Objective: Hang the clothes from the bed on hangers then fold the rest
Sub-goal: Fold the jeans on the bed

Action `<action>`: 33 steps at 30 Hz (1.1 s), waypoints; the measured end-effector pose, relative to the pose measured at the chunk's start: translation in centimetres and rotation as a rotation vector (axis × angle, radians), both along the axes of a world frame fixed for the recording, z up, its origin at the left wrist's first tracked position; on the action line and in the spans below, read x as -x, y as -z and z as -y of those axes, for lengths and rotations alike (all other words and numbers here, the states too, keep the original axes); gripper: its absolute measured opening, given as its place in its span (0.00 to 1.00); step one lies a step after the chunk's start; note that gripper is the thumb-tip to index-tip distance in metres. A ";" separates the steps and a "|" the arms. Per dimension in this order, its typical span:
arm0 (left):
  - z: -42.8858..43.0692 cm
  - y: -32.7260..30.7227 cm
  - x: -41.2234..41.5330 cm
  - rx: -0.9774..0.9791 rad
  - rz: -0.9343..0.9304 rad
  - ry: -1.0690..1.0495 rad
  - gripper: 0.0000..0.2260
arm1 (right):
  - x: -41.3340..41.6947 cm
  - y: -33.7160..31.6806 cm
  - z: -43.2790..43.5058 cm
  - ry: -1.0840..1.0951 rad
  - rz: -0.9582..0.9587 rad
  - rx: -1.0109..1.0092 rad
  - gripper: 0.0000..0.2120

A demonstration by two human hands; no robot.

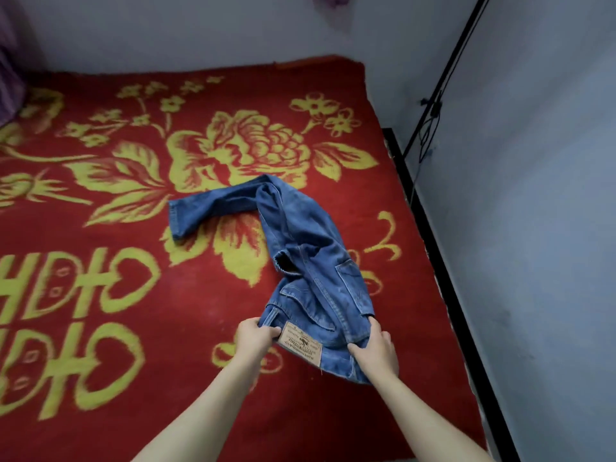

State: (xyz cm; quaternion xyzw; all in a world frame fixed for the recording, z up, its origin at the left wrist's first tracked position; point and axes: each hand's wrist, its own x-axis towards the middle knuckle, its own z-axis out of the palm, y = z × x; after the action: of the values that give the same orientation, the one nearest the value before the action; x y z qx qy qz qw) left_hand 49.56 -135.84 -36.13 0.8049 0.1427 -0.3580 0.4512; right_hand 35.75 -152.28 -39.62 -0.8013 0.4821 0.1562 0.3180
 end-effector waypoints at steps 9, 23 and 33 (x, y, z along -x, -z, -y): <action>-7.6 -13.5 -2.8 0.353 -0.054 -0.068 0.10 | -1.5 -10.4 -20.7 -0.372 0.343 0.644 0.46; -17.1 -32.1 -5.3 0.704 0.411 0.070 0.08 | -9.8 -28.1 -21.6 0.018 0.798 0.421 0.08; -22.6 -34.3 -6.2 -0.074 1.343 0.580 0.38 | -9.5 -41.6 -19.8 -0.292 0.810 0.218 0.03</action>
State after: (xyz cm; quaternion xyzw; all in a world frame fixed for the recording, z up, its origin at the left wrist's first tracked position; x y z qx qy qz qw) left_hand 55.73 -113.22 -1.88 0.8710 -0.3714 0.1126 0.3013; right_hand 45.24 -132.50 1.93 -0.8864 0.2142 -0.1788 0.3694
